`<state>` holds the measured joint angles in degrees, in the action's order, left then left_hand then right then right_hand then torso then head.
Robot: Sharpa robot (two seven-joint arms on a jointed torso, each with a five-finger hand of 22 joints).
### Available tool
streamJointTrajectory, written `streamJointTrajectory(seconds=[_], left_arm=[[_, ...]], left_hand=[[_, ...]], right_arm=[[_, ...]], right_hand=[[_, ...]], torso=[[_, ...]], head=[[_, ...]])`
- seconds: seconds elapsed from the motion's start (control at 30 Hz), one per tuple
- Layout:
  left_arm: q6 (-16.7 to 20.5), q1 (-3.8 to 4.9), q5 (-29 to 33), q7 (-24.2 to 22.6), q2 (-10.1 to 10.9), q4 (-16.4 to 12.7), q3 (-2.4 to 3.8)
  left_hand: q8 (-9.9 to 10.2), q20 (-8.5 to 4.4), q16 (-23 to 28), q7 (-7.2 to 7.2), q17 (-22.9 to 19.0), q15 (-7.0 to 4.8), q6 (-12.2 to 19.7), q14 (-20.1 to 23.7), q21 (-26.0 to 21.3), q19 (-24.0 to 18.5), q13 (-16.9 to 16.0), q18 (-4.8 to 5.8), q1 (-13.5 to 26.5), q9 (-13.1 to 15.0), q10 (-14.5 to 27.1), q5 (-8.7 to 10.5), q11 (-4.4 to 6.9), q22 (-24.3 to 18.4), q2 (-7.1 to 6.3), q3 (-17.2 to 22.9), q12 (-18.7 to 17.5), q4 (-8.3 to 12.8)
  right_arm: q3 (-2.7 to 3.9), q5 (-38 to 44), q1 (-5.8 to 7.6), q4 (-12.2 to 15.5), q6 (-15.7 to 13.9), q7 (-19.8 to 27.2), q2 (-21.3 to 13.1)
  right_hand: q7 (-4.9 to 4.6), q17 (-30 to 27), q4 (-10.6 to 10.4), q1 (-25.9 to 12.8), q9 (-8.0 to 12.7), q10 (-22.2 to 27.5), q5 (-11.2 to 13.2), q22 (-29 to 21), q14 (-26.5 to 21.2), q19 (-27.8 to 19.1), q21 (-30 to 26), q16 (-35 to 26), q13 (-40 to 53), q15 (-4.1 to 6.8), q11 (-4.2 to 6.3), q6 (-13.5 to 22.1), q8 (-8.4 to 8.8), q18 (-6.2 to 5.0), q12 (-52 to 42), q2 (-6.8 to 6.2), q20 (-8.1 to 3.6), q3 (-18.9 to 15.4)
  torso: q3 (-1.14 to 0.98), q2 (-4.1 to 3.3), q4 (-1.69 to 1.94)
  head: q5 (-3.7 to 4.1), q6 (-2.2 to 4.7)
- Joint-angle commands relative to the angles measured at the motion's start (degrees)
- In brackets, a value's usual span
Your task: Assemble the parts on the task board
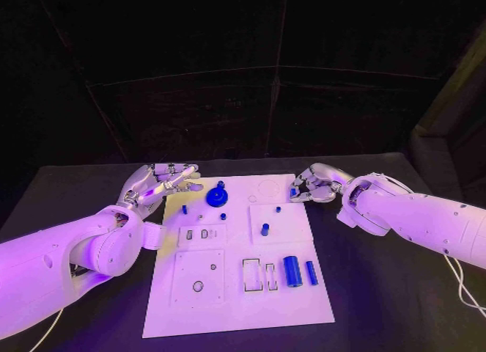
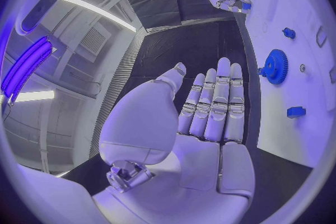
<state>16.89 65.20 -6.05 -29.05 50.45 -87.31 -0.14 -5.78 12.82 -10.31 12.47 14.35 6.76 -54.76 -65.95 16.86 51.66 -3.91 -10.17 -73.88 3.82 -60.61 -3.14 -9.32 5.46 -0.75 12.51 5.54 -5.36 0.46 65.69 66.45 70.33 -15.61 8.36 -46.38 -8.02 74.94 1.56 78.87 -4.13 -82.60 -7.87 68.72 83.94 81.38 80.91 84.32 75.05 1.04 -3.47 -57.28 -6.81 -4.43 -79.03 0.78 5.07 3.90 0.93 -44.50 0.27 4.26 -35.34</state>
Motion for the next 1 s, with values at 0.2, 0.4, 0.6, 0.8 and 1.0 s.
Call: streamJointTrajectory(seconds=[0.2, 0.4, 0.6, 0.8, 1.0], left_arm=[[-0.7, 0.06, 0.0, -0.4, 0.0, -0.1, 0.03], [-0.8, 0.06, 0.0, -0.4, 0.1, -0.1, 0.02], [-0.8, 0.06, 0.0, -0.4, 0.2, 0.0, 0.02], [-0.8, 0.06, 0.0, -0.4, 0.4, -0.1, 0.02], [-0.6, 0.08, 0.0, -0.4, 0.7, -0.3, 0.02]], left_hand=[[0.4, 0.4, 0.2, 0.44, 0.1, -0.15, -0.1, 0.4, -0.2, -0.2, 0.0, -0.37, -0.3, 0.0, 0.0, 0.1, -0.27, -0.1, 0.07, -0.1, -0.4, 0.4], [0.4, 0.4, 0.2, 0.44, 0.1, -0.15, -0.1, 0.4, -0.2, -0.2, 0.0, -0.37, -0.3, 0.0, 0.0, 0.1, -0.27, -0.1, 0.07, -0.1, -0.4, 0.4], [0.4, 0.4, 0.2, 0.44, 0.1, -0.15, -0.1, 0.4, -0.2, -0.2, 0.0, -0.37, -0.3, 0.0, 0.0, 0.1, -0.27, -0.1, 0.07, -0.1, -0.4, 0.4], [0.4, 0.4, 0.2, 0.44, 0.1, -0.15, -0.1, 0.4, -0.2, -0.2, 0.0, -0.37, -0.3, 0.0, 0.0, 0.1, -0.27, -0.1, 0.07, -0.1, -0.4, 0.4], [0.4, 0.4, 0.2, 0.44, 0.1, -0.15, -0.1, 0.4, -0.2, -0.2, 0.0, -0.37, -0.3, 0.0, 0.0, 0.1, -0.27, -0.1, 0.07, -0.1, -0.4, 0.4]], right_arm=[[0.03, 0.6, 0.09, 0.1, -0.8, 0.0, 0.1], [0.03, 1.0, 0.09, 0.2, -2.9, 0.0, 0.0], [0.03, 1.1, 0.09, 1.5, -5.3, 0.8, -0.2], [0.06, 1.2, 0.11, 4.4, -7.0, 0.5, -1.2], [0.12, 2.1, 0.39, 10.2, -7.9, -1.5, -2.8]], right_hand=[[0.51, 3.9, 0.5, -0.2, -0.2, -0.4, 0.8, 0.4, 3.8, 0.0, 0.1, 0.2, 5.6, 0.58, 0.87, -2.2, -1.05, 0.38, -0.7, 1.7, -0.51, 2.1], [2.01, 4.4, 1.7, 0.3, -0.8, -0.8, 2.4, 0.8, 3.9, 0.3, 0.3, 0.4, 6.0, 1.63, 2.14, -5.5, -2.9, 0.45, -1.1, 3.6, -1.42, 5.4], [2.24, 4.4, 2.1, -0.6, -0.9, -0.9, 1.7, 1.0, 3.9, 0.4, 0.3, 0.4, 6.1, 1.94, 2.4, -5.7, -3.18, 0.51, -1.2, 3.3, -1.83, 6.7], [1.96, 4.4, 2.4, -1.7, -0.7, -0.8, 1.0, 1.0, 3.9, 0.5, 0.3, 0.4, 5.9, 1.87, 2.23, -4.9, -2.77, 0.53, -0.9, 2.82, -1.88, 7.8], [1.56, 4.4, 2.2, -3.1, -0.4, -0.6, 0.7, 1.3, 3.9, 0.6, 0.4, 0.3, 5.6, 1.61, 1.89, -4.0, -2.15, 0.58, -0.5, 2.45, -1.7, 8.7]], torso=[[-0.01, 0.02, 0.02], [-0.01, 0.02, -0.02], [-0.01, 0.01, 0.03], [0.09, 0.14, 0.08], [0.38, 0.46, -0.02]], head=[[0.05, -0.06], [-0.03, -0.13], [-0.29, -0.13], [-0.48, -0.24], [-0.77, -0.16]])
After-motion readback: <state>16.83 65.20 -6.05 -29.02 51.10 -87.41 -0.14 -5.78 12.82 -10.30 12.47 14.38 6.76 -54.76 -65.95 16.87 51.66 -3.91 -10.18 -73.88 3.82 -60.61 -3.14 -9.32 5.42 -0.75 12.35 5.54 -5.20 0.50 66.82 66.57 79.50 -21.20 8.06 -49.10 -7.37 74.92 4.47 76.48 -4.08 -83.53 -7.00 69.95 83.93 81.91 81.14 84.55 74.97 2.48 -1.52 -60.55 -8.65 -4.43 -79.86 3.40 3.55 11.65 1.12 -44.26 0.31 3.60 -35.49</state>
